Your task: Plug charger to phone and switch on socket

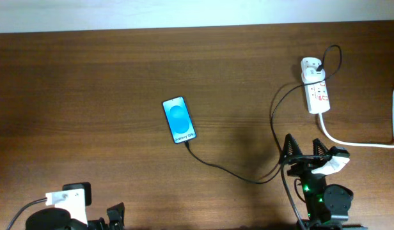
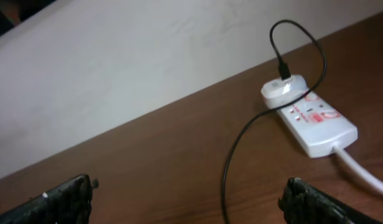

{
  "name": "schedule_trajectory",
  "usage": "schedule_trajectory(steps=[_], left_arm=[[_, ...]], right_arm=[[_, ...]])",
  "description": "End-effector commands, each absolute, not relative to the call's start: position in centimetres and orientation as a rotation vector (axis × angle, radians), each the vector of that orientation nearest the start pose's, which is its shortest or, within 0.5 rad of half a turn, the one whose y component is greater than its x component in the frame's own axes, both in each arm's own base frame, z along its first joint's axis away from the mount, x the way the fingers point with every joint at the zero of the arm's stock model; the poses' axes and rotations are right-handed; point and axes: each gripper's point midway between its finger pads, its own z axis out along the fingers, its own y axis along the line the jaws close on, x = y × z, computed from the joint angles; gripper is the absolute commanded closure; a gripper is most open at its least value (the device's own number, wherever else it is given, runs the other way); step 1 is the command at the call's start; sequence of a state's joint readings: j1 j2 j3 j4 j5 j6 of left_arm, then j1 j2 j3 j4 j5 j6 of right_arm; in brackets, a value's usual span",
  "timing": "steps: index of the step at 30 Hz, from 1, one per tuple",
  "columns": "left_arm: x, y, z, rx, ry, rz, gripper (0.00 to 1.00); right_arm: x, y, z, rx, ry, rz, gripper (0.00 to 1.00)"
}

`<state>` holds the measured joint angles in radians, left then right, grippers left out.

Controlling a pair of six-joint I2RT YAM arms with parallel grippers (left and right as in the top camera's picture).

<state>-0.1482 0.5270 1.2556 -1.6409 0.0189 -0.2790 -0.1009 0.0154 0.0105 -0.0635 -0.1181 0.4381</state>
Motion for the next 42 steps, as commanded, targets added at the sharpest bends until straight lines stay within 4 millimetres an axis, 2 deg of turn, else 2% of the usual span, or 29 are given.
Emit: schedule_trajectory(steps=[1,4,27,35,39,42], left_arm=[[8.3,-1.5,26.0,-0.155,2.486,-0.201,0.00],[8.3,-1.5,26.0,-0.155,2.486,-0.201,0.00],[8.3,-1.5,26.0,-0.155,2.486,-0.201,0.00],[8.3,-1.6,25.2,-0.149,2.510,-0.199,0.01],[8.0,-1.1,25.4,-0.157,2.480,-0.176,0.00],[8.7,-1.1,26.9,-0.153,2.356,-0.194,0.01]], right_arm=[[24.6,-0.5,15.8,0.229,1.629,0.227,0.02],[24.6,-0.5,15.8,0.161,1.635,0.164,0.02],[24.6,-0.5,15.8,0.161,1.635,0.164,0.02],[24.6,-0.5,15.8,0.161,1.635,0.164,0.01],[24.6,-0.5,15.8,0.161,1.635,0.164,0.02],[24.6,-0.5,15.8,0.161,1.635,0.164,0.01]])
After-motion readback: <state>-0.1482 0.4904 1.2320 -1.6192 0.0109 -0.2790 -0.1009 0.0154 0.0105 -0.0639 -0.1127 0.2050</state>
